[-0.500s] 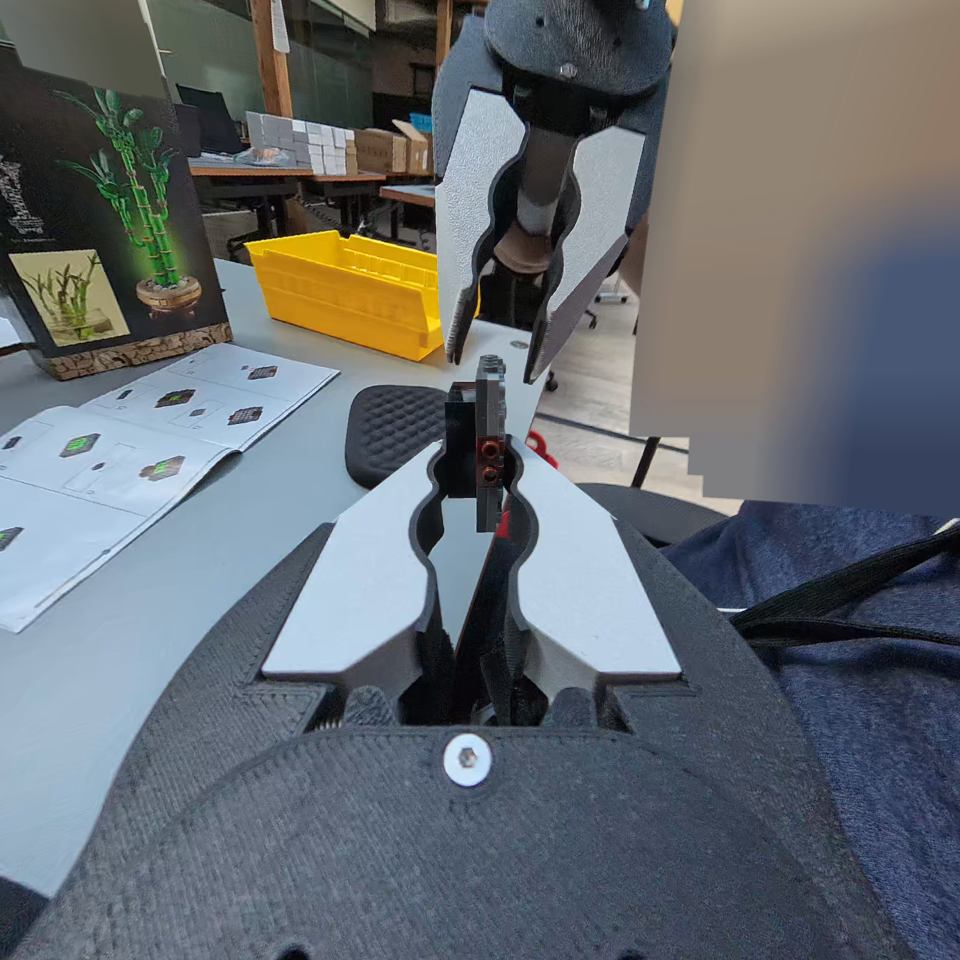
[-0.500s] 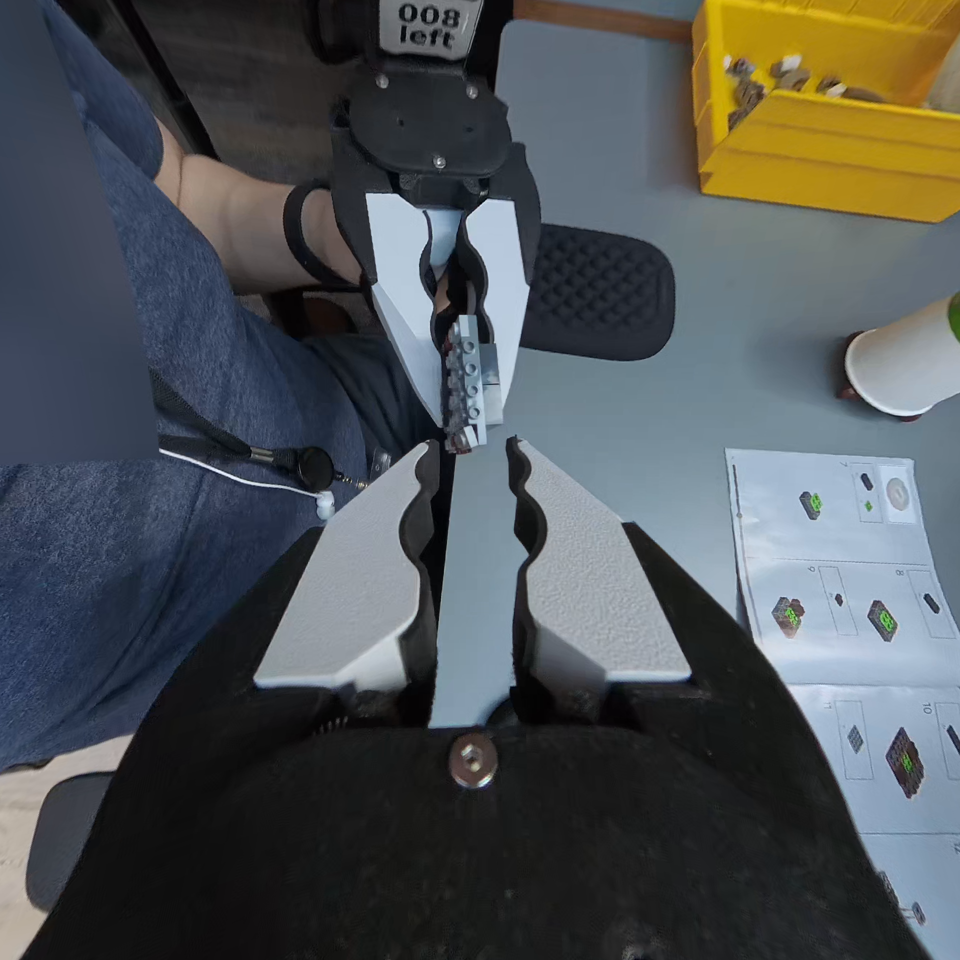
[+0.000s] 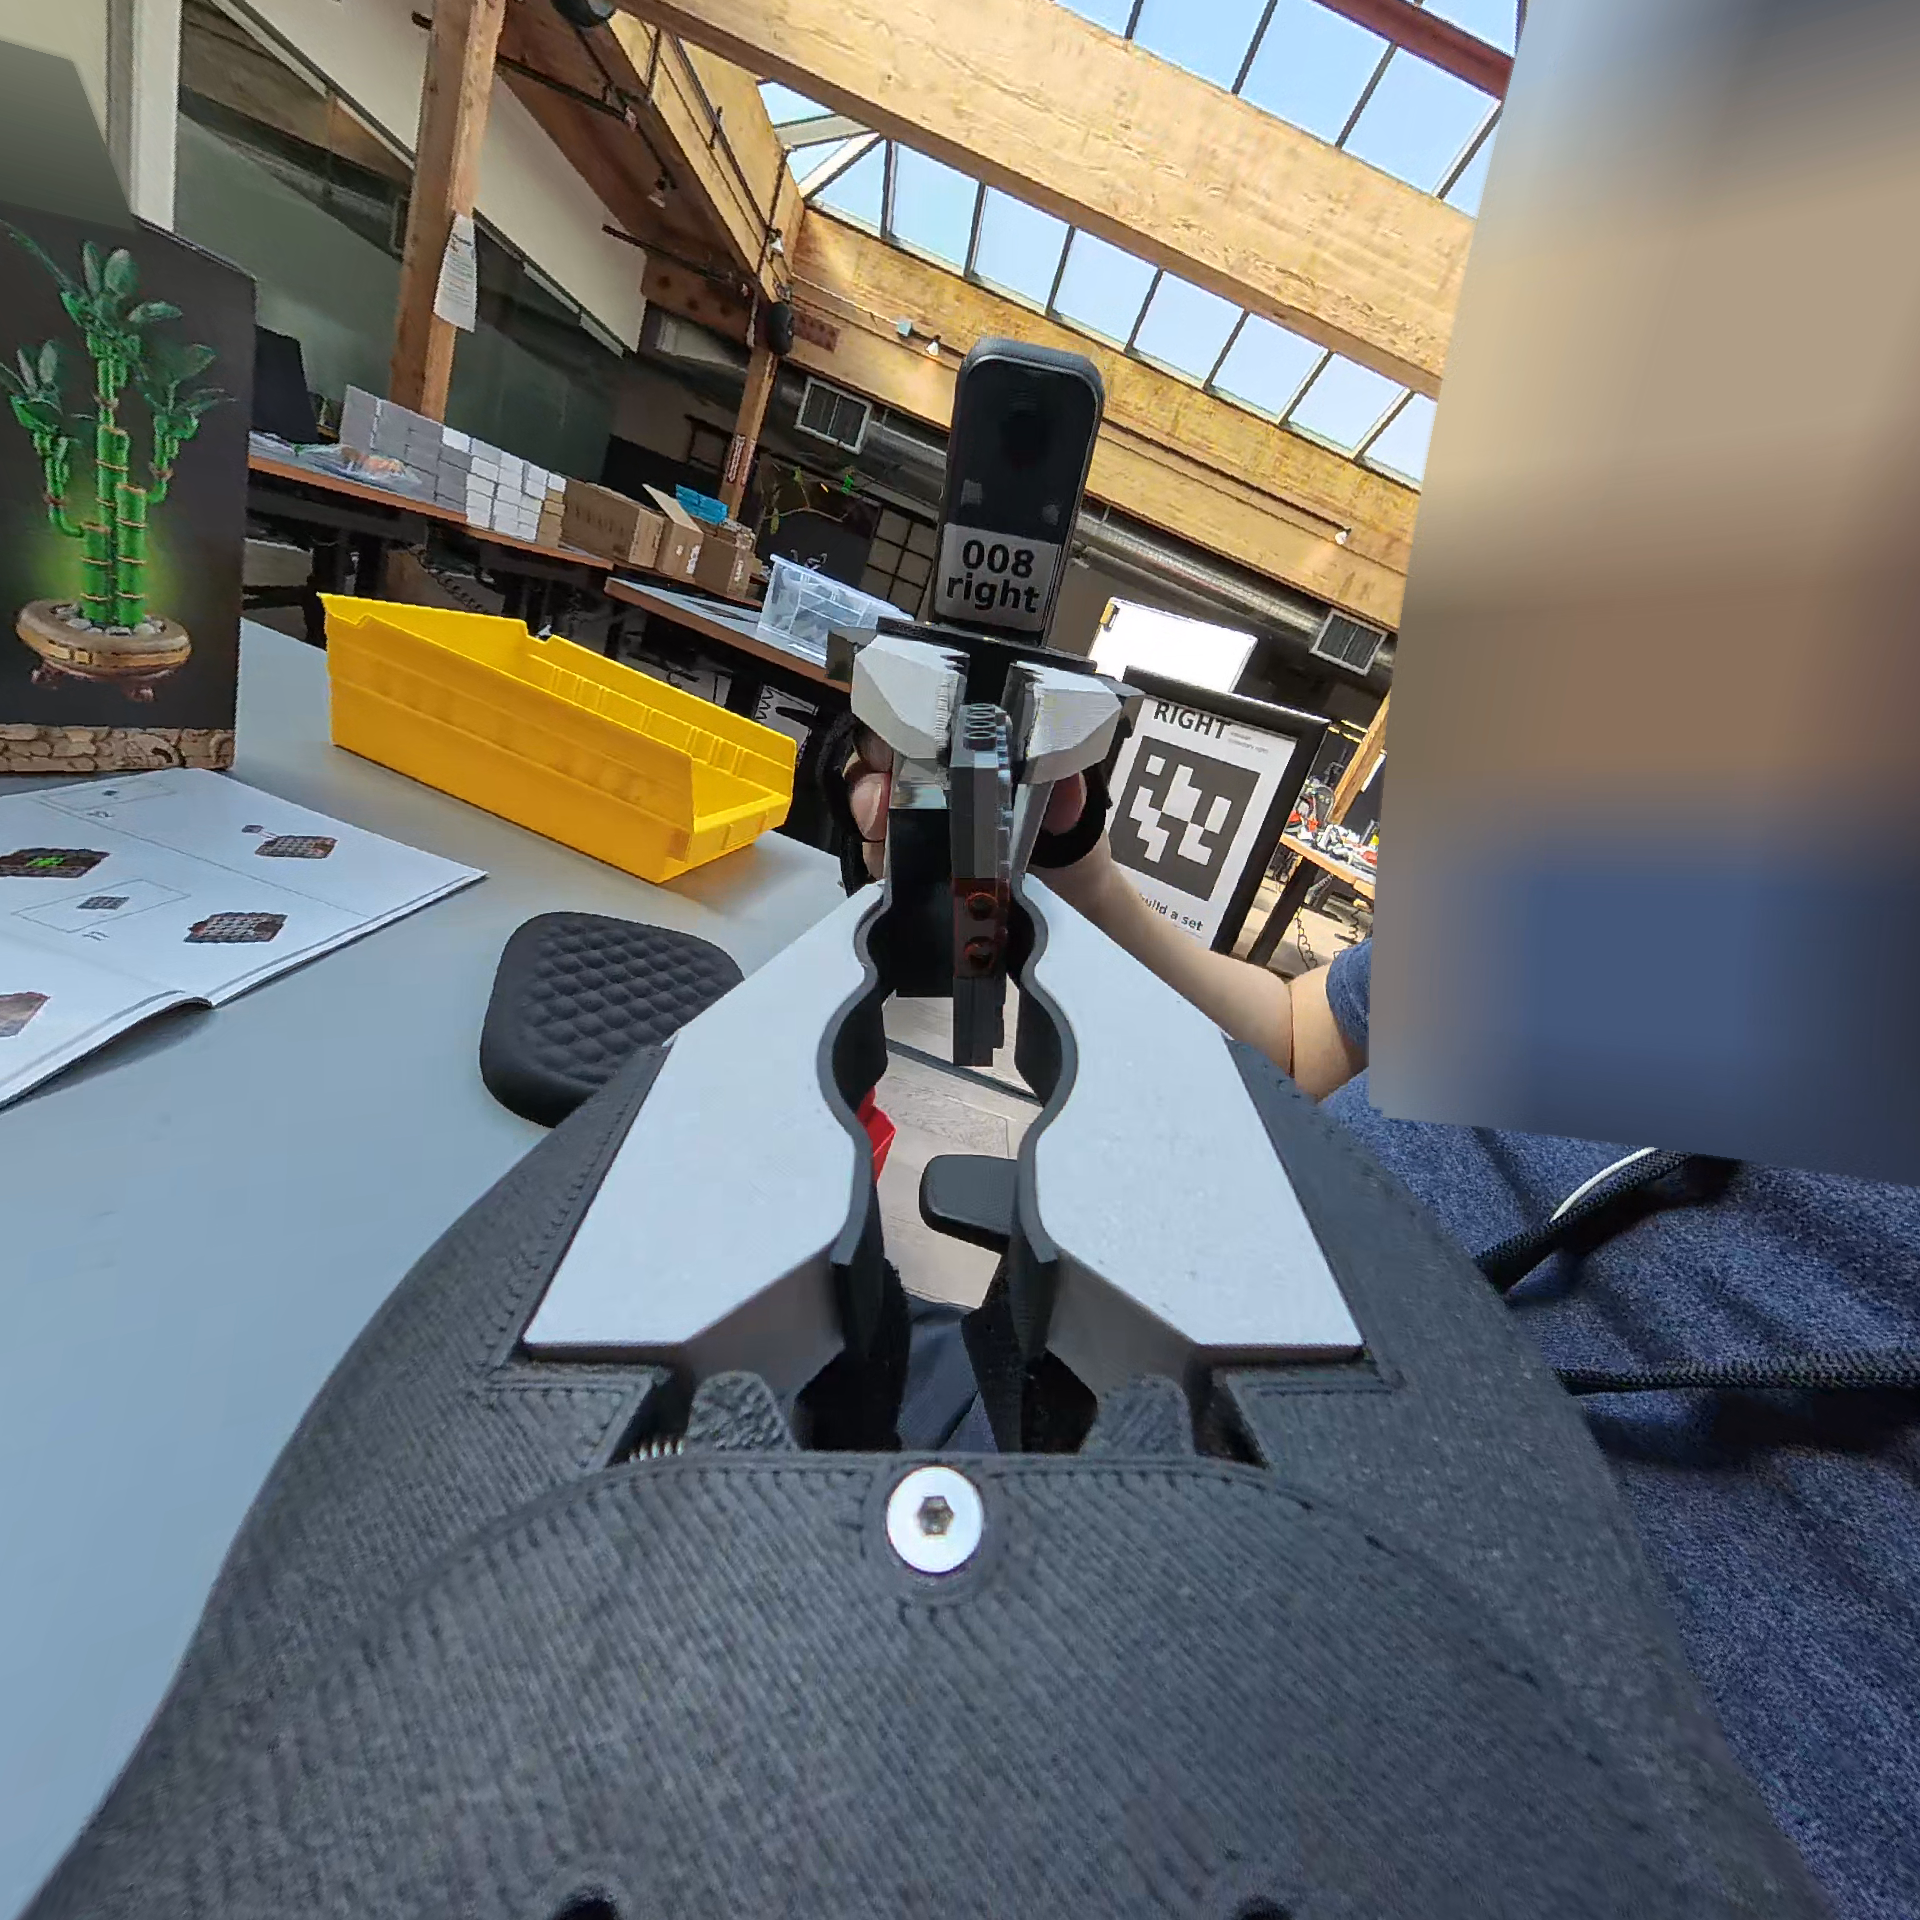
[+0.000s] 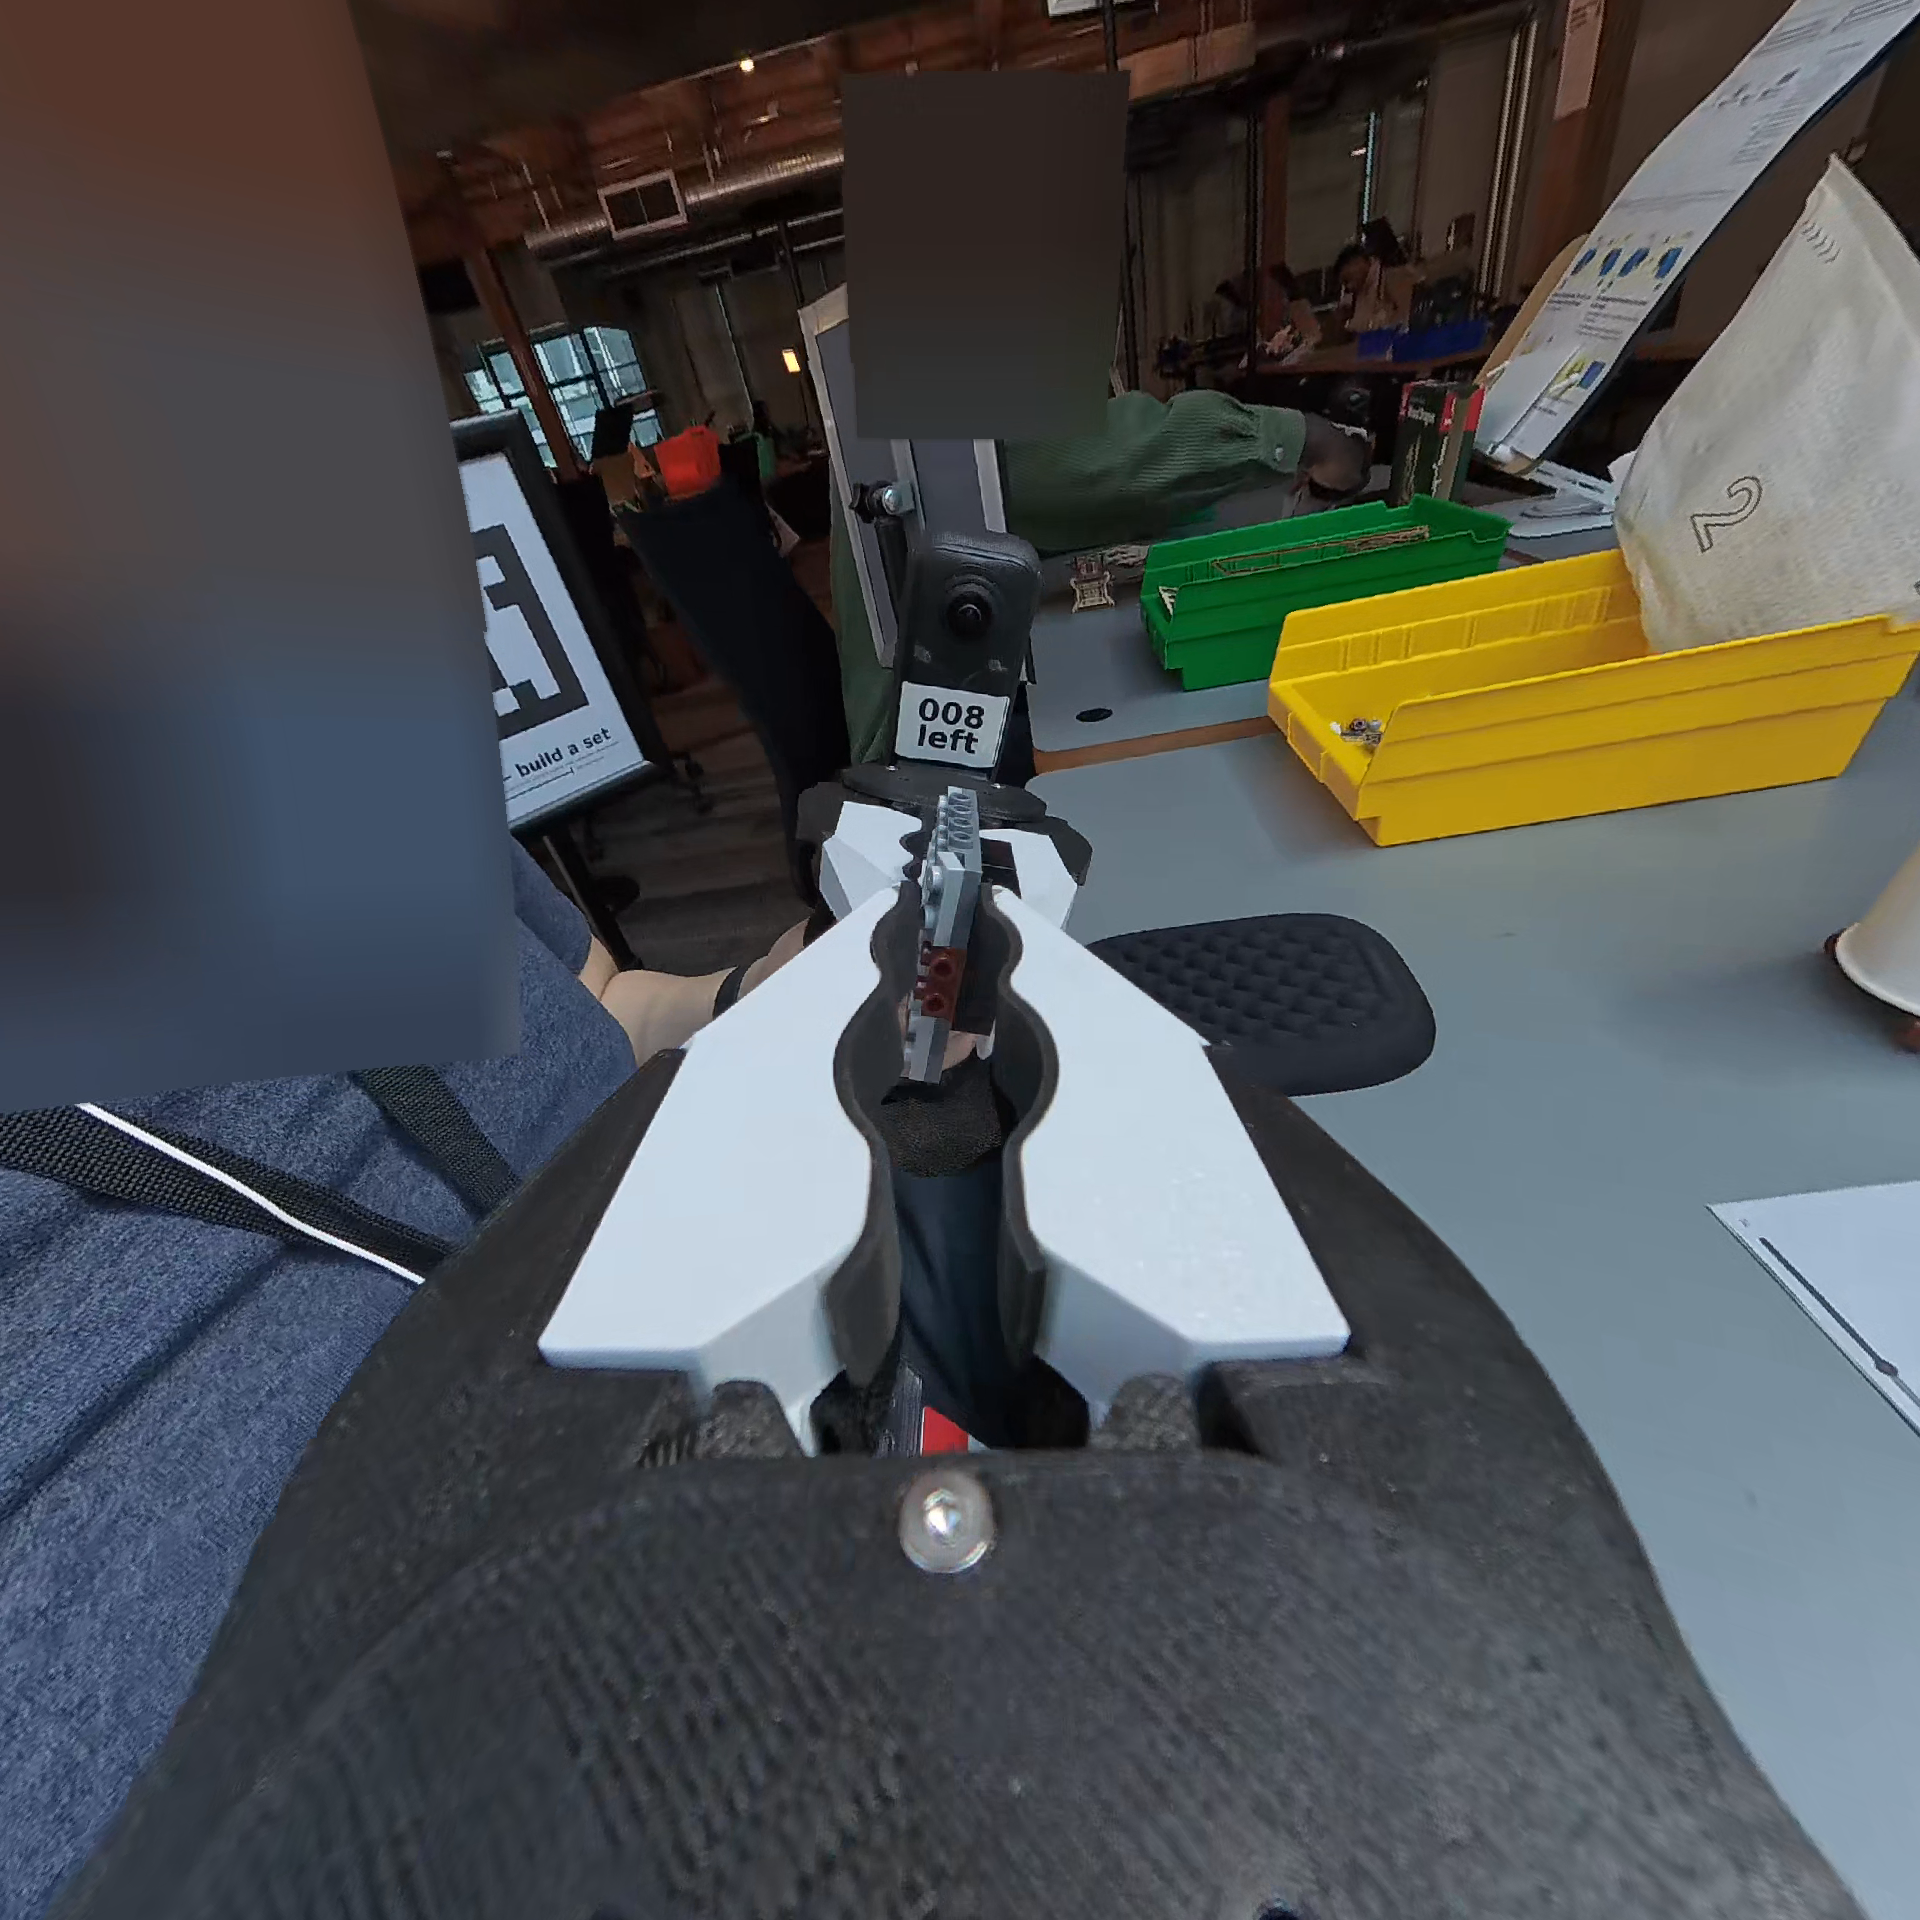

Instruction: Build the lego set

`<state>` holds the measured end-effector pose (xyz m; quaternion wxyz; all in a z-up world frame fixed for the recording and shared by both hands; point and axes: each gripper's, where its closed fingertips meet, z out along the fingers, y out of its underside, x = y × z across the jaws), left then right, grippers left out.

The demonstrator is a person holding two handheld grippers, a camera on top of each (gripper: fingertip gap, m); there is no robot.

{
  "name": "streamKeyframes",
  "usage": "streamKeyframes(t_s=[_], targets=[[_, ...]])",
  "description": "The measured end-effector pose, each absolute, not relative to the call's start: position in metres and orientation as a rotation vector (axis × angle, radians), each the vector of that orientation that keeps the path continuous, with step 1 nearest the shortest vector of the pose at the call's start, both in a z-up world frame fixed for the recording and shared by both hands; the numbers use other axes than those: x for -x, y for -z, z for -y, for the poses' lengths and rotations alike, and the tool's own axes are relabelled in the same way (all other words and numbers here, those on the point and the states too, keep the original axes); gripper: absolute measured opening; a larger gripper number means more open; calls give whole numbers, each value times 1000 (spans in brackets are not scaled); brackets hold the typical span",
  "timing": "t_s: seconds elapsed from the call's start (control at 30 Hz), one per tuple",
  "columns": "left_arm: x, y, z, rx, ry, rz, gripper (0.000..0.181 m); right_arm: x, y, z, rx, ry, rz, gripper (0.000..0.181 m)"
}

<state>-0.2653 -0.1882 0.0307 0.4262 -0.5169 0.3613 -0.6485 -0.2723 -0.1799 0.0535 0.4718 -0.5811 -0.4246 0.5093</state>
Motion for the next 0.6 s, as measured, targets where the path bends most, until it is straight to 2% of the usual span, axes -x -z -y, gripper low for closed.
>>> streamKeyframes(t_s=[0.6], targets=[[253, -24, 197, 1330, 1473, -1005, 18, 270, -56, 188, 1403, -1240, 1054, 8]])
